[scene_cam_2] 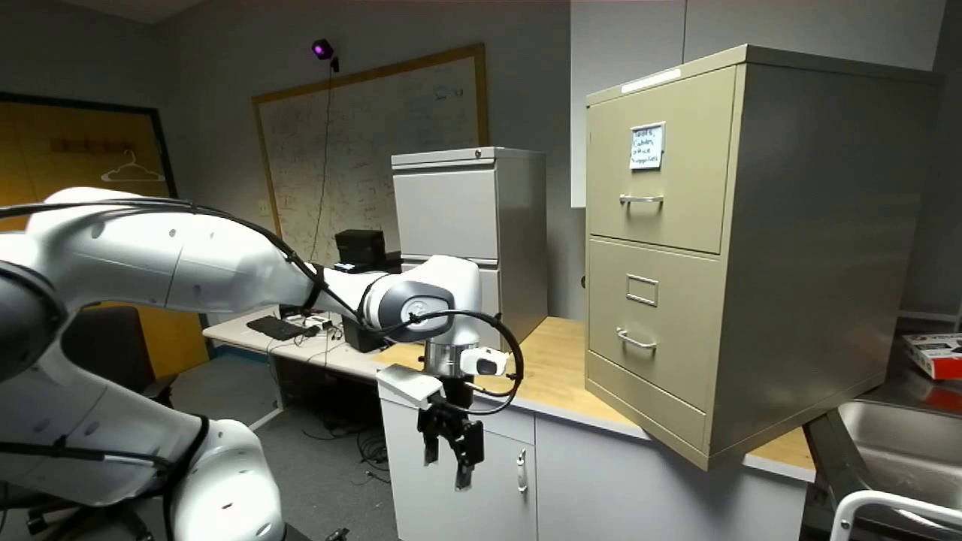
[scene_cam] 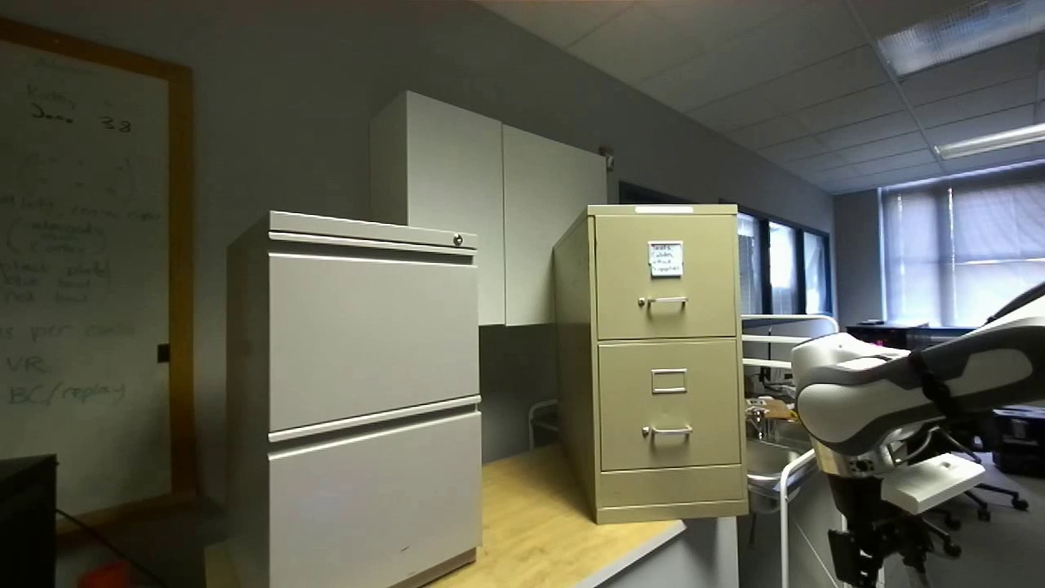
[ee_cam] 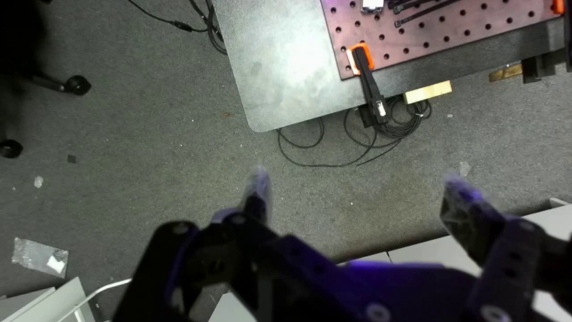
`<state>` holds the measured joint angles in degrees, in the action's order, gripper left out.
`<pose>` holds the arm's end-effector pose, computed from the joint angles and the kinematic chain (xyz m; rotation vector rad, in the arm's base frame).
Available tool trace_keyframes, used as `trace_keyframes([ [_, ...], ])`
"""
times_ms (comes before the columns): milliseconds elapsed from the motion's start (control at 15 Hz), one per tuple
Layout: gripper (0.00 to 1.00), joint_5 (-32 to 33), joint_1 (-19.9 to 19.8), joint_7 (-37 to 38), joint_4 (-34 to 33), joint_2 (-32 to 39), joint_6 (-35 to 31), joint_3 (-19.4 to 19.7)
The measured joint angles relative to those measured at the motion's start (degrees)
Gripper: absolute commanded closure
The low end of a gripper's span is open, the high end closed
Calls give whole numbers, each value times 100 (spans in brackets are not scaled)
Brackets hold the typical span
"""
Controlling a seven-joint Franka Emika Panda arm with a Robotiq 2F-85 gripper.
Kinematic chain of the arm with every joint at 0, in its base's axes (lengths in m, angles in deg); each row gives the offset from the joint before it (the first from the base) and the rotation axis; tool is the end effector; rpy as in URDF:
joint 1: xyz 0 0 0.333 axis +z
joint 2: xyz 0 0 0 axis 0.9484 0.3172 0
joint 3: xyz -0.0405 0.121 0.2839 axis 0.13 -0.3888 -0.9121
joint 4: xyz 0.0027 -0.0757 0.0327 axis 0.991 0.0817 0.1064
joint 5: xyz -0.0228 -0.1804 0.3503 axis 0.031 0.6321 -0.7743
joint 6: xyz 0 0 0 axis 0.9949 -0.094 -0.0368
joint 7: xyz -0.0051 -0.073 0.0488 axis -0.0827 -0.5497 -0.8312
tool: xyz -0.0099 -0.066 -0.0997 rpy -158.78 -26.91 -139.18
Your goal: Open the bottom drawer of the right cabinet
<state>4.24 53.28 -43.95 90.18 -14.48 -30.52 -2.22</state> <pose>0.2665 -0.1884 0.4086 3.0009 -0.4556 -0.3325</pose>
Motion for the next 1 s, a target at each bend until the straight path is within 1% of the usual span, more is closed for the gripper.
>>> trace_keyframes([
  [200, 0, 0, 0, 4, 1, 7, -5, 17],
  [333, 0, 0, -2, 42, -19, 33, -126, 49],
  [533, 0, -149, -6, 316, -226, 204, -759, 142],
  [733, 0, -693, -1, 514, -735, 626, -1464, 304],
  [1000, 0, -1685, 53, 538, -1555, 1446, -2375, 511],
])
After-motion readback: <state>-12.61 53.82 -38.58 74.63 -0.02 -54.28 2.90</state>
